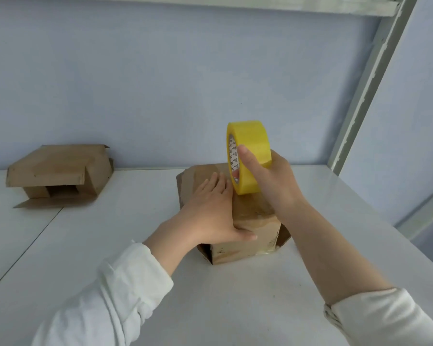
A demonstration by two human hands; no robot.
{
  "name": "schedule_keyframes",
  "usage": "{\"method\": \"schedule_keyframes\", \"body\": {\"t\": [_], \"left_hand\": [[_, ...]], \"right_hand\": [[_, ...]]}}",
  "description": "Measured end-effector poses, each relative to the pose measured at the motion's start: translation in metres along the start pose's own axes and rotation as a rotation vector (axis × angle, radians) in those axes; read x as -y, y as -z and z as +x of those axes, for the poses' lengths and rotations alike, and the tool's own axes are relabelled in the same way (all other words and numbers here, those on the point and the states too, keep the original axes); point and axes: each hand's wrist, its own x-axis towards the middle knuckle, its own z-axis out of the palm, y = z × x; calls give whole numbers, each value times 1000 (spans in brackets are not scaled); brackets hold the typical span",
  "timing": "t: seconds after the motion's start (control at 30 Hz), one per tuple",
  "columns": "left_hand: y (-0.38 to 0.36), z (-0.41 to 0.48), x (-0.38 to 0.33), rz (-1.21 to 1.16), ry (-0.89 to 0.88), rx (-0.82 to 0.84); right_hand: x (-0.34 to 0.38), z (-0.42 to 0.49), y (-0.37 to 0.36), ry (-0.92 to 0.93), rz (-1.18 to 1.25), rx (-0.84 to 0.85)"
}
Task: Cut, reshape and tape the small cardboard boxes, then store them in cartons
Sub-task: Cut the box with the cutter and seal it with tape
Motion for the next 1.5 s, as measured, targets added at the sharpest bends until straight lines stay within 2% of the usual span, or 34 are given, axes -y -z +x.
{"method": "schedule_keyframes", "body": {"t": [0.13, 0.37, 0.57, 0.7, 0.83, 0.93, 1.13, 1.23, 1.33, 1.5], "left_hand": [[3, -4, -3, 1, 15, 28], [10, -6, -12, 59, -21, 56], [12, 0, -4, 6, 73, 56], [12, 4, -14, 94, 60, 61], [13, 4, -12, 57, 45, 75], [12, 1, -12, 41, 19, 17], [10, 2, -12, 4, 13, 32], [11, 2, -13, 0, 15, 42], [14, 3, -11, -1, 18, 45], [15, 4, -13, 9, 21, 67]], "right_hand": [[15, -14, 10, -17, 24, -44], [36, -60, 50, -41, -78, -52], [18, -103, 57, -235, -137, 130], [-15, -121, 47, -411, -100, 38], [-18, -119, 46, -408, -109, -21], [-12, -119, 50, -350, -114, -40], [14, -102, 66, -240, -54, -239], [15, -103, 67, -221, -87, -212], [-8, -118, 57, -297, -129, -110], [-31, -120, 52, -342, -33, -70]]}}
